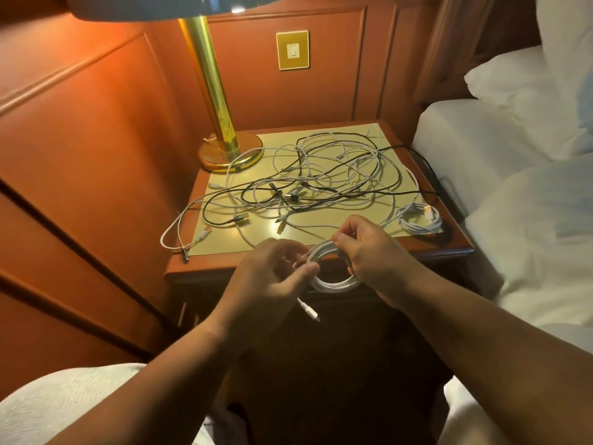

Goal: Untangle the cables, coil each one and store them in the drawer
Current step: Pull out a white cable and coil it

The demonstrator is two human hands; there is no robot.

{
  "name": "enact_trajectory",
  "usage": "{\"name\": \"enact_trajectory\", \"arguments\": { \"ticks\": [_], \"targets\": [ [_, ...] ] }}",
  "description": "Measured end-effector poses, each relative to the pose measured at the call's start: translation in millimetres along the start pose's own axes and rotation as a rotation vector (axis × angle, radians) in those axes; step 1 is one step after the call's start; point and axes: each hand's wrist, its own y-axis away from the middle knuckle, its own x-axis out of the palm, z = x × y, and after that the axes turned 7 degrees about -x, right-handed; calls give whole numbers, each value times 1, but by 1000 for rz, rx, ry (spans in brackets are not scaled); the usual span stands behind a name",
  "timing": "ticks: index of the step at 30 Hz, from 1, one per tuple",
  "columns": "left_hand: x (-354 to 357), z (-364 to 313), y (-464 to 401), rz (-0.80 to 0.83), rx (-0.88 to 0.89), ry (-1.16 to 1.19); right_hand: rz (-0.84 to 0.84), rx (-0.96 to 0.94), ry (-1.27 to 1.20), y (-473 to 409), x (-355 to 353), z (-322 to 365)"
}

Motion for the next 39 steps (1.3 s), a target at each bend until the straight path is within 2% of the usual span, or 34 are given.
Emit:
{"name": "enact_trajectory", "arguments": {
  "ticks": [3,6,11,13,19,24,27,32,39],
  "targets": [
    [11,8,0,-40,95,-106,27,-14,-24,2,9,1],
    [12,8,0,-86,87,-54,40,-27,-105,4,12,3],
    [10,8,-5,127,-241,460,76,-64,-130,6,18,2],
    [9,10,-8,218,-254,590,81,-92,-102,6,18,2],
    [9,12,-14,345,-303,898,108,-116,-148,4,18,3],
    [9,15,-14,464,-339,1119,111,-210,-125,1,18,2],
    [8,16,-16,501,-301,1167,110,-243,-103,1,19,1],
    [11,18,-17,459,-275,1225,78,-263,-84,-2,20,-8],
    [13,17,-18,394,-224,1081,10,-252,-63,-6,21,-15]
  ]
}}
